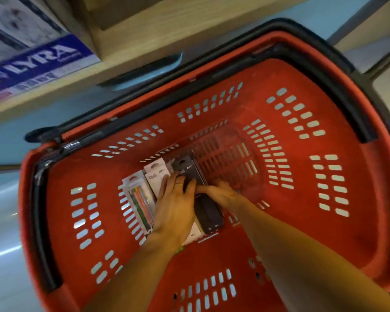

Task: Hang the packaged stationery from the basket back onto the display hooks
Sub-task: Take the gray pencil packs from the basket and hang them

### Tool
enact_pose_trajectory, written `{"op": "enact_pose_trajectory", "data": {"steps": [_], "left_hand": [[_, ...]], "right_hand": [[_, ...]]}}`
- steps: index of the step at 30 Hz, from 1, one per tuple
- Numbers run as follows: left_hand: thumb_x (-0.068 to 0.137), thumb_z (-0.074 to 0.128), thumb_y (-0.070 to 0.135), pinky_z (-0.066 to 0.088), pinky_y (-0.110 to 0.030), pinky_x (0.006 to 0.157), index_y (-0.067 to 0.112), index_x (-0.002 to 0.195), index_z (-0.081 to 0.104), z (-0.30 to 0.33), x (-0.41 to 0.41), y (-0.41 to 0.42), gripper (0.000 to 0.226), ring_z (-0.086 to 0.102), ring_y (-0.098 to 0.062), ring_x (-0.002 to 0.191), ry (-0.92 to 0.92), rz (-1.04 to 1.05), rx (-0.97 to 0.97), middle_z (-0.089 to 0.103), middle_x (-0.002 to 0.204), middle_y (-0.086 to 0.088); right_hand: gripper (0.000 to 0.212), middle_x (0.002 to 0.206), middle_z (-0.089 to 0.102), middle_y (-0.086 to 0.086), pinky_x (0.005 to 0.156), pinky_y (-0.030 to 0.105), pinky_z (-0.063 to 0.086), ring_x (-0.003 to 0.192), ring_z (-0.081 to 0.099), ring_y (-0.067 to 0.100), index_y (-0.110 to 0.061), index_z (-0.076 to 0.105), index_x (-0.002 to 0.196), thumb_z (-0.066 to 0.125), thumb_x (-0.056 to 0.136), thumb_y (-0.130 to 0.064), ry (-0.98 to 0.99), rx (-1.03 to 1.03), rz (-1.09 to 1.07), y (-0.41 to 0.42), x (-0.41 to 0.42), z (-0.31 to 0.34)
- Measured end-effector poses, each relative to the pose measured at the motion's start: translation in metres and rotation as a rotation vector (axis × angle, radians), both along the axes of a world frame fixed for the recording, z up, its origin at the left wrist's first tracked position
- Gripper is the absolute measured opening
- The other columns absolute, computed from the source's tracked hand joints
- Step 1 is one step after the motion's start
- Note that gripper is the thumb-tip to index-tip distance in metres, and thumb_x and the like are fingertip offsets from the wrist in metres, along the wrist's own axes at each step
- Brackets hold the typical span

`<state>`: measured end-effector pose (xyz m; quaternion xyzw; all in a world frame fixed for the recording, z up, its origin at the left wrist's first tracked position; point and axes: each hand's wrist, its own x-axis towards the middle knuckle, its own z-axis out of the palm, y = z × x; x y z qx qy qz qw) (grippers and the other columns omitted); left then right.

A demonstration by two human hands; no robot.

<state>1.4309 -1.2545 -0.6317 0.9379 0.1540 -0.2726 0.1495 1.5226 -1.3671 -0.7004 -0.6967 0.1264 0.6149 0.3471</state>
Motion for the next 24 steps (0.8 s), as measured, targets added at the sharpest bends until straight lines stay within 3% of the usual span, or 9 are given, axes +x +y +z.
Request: {"op": "enact_pose_trajectory", "data": {"steps": [3,6,10,13,16,18,20,21,24], "left_hand": [[0.103,0.047,0.012,-0.001,-0.046,0.131,0.014,0.161,0.028,0.002,0.002,0.001,0.062,0.012,-0.031,0.159,0.001,-0.005,0.008,0.031,0.165,-0.014],[0.101,0.050,0.009,0.000,-0.046,0.131,0.012,0.161,0.027,0.002,0.001,0.001,0.065,0.012,-0.032,0.159,0.010,-0.010,0.010,0.030,0.164,-0.015],[0.097,0.052,0.007,0.001,-0.045,0.129,0.011,0.158,0.035,-0.001,-0.004,0.001,0.063,0.020,-0.032,0.157,-0.023,0.010,0.006,0.038,0.160,-0.016],[0.097,0.051,0.008,0.002,-0.045,0.131,0.009,0.158,0.035,-0.001,-0.003,0.003,0.063,0.021,-0.031,0.157,-0.016,0.014,-0.008,0.038,0.160,-0.015],[0.099,0.047,0.010,0.009,-0.044,0.132,0.011,0.159,0.032,0.009,0.001,0.004,0.062,0.020,-0.029,0.158,-0.033,0.041,-0.046,0.035,0.163,-0.012],[0.099,0.046,0.011,0.019,-0.043,0.130,0.012,0.157,0.035,0.031,0.002,0.004,0.060,0.025,-0.028,0.155,-0.064,0.080,-0.075,0.039,0.162,-0.010],[0.103,0.046,0.017,0.023,-0.041,0.128,0.013,0.157,0.036,0.068,0.002,0.004,0.055,0.028,-0.026,0.153,-0.096,0.134,-0.122,0.041,0.160,-0.009],[0.106,0.043,0.024,0.025,-0.040,0.128,0.013,0.157,0.036,0.093,0.003,0.003,0.053,0.029,-0.025,0.153,-0.105,0.159,-0.142,0.042,0.160,-0.008],[0.108,0.035,0.042,0.033,-0.039,0.123,0.016,0.157,0.034,0.191,0.008,0.005,0.056,0.037,-0.025,0.148,-0.079,0.251,-0.222,0.043,0.159,-0.009]], "right_hand": [[0.101,0.141,0.051,0.007,0.109,0.047,0.042,0.131,0.045,0.032,-0.025,0.057,0.136,0.076,0.049,-0.073,-0.073,-0.117,0.125,0.005,-0.008,-0.004],[0.119,0.144,0.040,0.011,0.110,0.052,0.043,0.133,0.043,0.036,-0.015,0.041,0.142,0.074,0.041,-0.068,-0.049,-0.107,0.079,0.004,-0.012,-0.013],[0.071,0.114,0.061,0.010,0.082,0.033,0.059,0.103,0.065,0.024,-0.007,0.039,0.122,0.088,0.074,-0.026,0.001,-0.013,-0.068,0.001,-0.010,-0.007],[0.038,0.091,0.067,0.001,0.057,0.016,0.054,0.082,0.067,0.012,-0.008,0.056,0.107,0.084,0.081,-0.010,-0.008,0.052,-0.102,-0.004,-0.007,-0.009],[0.031,0.089,0.074,-0.003,0.063,0.015,0.056,0.085,0.071,0.011,-0.014,0.071,0.102,0.087,0.078,-0.025,-0.015,0.081,-0.098,-0.009,-0.002,0.010],[0.049,0.099,0.078,-0.001,0.079,0.029,0.060,0.093,0.074,0.016,-0.017,0.073,0.111,0.090,0.071,-0.039,-0.014,0.077,-0.155,-0.020,0.000,0.038],[0.071,0.110,0.077,-0.001,0.081,0.034,0.059,0.099,0.074,0.017,-0.020,0.068,0.123,0.089,0.064,-0.053,-0.028,0.077,-0.186,-0.030,0.008,0.091],[0.070,0.111,0.077,-0.001,0.080,0.033,0.058,0.099,0.074,0.016,-0.021,0.068,0.123,0.087,0.065,-0.056,-0.031,0.092,-0.188,-0.033,0.011,0.124],[0.037,0.102,0.080,0.003,0.074,0.028,0.058,0.090,0.077,0.016,-0.017,0.076,0.111,0.077,0.084,-0.043,-0.011,0.141,-0.248,-0.041,0.018,0.244]]}}
